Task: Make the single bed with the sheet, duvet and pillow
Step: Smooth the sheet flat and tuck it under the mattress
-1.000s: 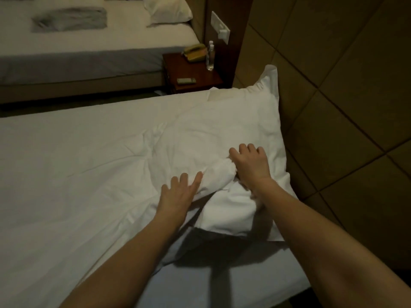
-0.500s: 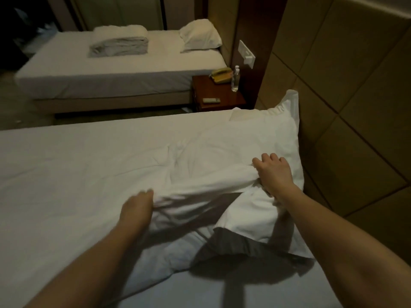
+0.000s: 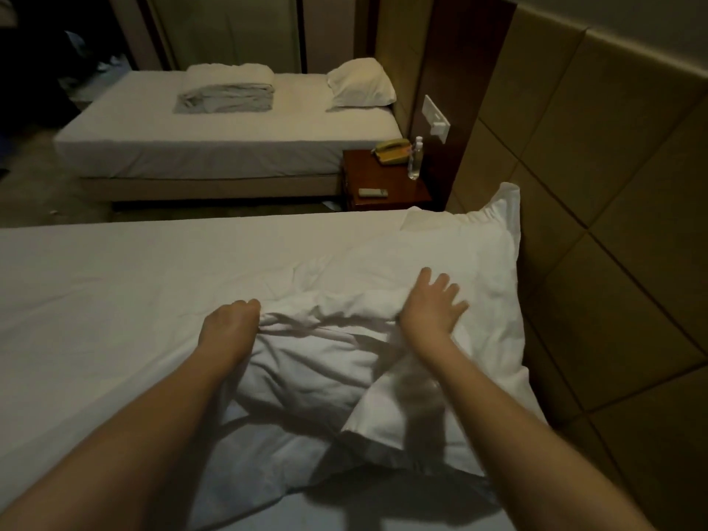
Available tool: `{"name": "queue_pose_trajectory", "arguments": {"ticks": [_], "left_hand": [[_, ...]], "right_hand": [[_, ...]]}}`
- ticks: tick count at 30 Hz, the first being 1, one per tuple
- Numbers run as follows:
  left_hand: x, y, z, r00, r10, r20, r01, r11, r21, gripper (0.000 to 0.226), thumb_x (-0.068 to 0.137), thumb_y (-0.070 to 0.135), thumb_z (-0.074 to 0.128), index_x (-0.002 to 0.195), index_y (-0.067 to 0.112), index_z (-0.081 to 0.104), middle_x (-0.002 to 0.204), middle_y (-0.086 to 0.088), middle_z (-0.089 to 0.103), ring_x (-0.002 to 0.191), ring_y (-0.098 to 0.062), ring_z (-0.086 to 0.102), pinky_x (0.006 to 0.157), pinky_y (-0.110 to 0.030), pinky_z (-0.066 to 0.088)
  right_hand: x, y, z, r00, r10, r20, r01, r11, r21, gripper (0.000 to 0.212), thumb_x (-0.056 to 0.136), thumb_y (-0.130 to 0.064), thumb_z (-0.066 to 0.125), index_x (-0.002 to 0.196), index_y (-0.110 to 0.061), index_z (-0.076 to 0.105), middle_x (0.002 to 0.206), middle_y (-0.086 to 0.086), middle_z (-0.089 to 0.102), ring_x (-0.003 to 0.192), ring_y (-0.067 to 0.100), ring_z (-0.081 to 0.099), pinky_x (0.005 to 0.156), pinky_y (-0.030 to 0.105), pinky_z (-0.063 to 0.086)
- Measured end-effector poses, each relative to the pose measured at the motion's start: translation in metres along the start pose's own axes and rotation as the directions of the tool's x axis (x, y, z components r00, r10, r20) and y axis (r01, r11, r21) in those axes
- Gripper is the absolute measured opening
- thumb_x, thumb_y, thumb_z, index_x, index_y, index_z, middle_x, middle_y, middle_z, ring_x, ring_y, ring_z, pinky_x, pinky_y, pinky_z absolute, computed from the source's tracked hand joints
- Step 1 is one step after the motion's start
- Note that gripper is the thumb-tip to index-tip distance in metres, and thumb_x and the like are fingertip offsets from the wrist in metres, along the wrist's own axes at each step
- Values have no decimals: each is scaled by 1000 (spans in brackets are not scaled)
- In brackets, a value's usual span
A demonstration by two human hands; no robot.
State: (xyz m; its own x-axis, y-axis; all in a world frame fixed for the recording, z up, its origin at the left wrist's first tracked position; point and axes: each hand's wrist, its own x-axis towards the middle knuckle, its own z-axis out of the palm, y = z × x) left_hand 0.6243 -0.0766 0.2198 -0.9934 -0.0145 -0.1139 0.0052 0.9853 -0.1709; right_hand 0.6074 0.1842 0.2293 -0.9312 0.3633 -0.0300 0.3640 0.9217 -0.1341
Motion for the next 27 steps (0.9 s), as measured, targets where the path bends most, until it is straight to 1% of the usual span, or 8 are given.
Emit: {"name": "queue_pose_trajectory", "arguments": {"ticks": [4, 6, 9, 15, 17, 19, 22, 27], "left_hand": [[9, -19, -18, 1000, -14, -27, 14, 1000, 0, 23, 97, 16, 38, 114, 11, 54, 116, -12, 60, 106, -30, 59, 85, -34, 46], [14, -34, -29, 996, -14, -86, 14, 1000, 8, 22, 97, 17, 41, 113, 12, 55, 113, -13, 61, 101, -29, 60, 82, -34, 46], [14, -45, -39, 991, 6, -134, -5, 1000, 9, 19, 96, 19, 46, 111, 11, 56, 107, -13, 62, 94, -28, 60, 77, -32, 45], [9, -40, -35, 994, 50, -102, -46, 998, 34, 18, 96, 21, 46, 109, 13, 55, 107, -11, 62, 93, -26, 60, 76, -31, 45], [9, -39, -32, 992, 67, -107, -63, 997, 35, 18, 97, 21, 44, 110, 13, 55, 108, -12, 62, 94, -26, 60, 77, -31, 44], [11, -39, -29, 989, 74, -125, -72, 997, 19, 18, 97, 22, 45, 108, 12, 56, 106, -12, 63, 92, -27, 60, 75, -32, 44], [19, -37, -20, 990, 81, -116, -80, 997, 16, 19, 97, 23, 44, 106, 12, 57, 105, -14, 63, 92, -28, 60, 74, -33, 44], [30, -37, -6, 995, 65, -73, -67, 998, -22, 15, 88, 22, 56, 100, 13, 59, 97, -14, 63, 88, -31, 60, 72, -33, 45]], "right_hand": [[-77, -50, 44, 963, -216, -160, 255, 923, 287, 66, 82, -48, 40, 131, -4, 52, 126, 23, 56, 113, 42, 56, 87, 58, 46], [-113, -49, 71, 934, -354, -40, 355, 916, 189, 91, 69, -60, 56, 141, -6, 40, 140, 25, 43, 126, 45, 45, 92, 54, 45], [-119, -32, 87, 914, -405, 24, 396, 904, 162, 128, 48, -34, 86, 150, -6, 14, 139, 36, 37, 118, 46, 51, 86, 41, 52], [-61, 21, 66, 854, -452, -258, 479, 876, 53, 78, 70, -4, 70, 140, -9, 35, 134, 30, 48, 114, 42, 57, 90, 37, 50], [-45, 47, 50, 843, -500, -201, 509, 861, -9, 96, 61, -7, 79, 145, -16, 31, 140, 17, 48, 122, 34, 53, 93, 33, 48], [-33, 73, 31, 857, -511, -69, 477, 837, -270, 112, 64, -22, 82, 150, -27, 12, 151, 8, 35, 131, 31, 44, 99, 36, 44], [-19, 106, 7, 902, -417, 109, 419, 788, -452, 112, 83, -45, 64, 143, -28, -30, 157, 8, -20, 144, 39, -5, 111, 60, 0], [2, 118, 12, 972, -231, 43, 231, 907, -352, 87, 98, -22, 44, 143, -26, -31, 157, 18, -10, 141, 49, 3, 103, 72, 8]]}}
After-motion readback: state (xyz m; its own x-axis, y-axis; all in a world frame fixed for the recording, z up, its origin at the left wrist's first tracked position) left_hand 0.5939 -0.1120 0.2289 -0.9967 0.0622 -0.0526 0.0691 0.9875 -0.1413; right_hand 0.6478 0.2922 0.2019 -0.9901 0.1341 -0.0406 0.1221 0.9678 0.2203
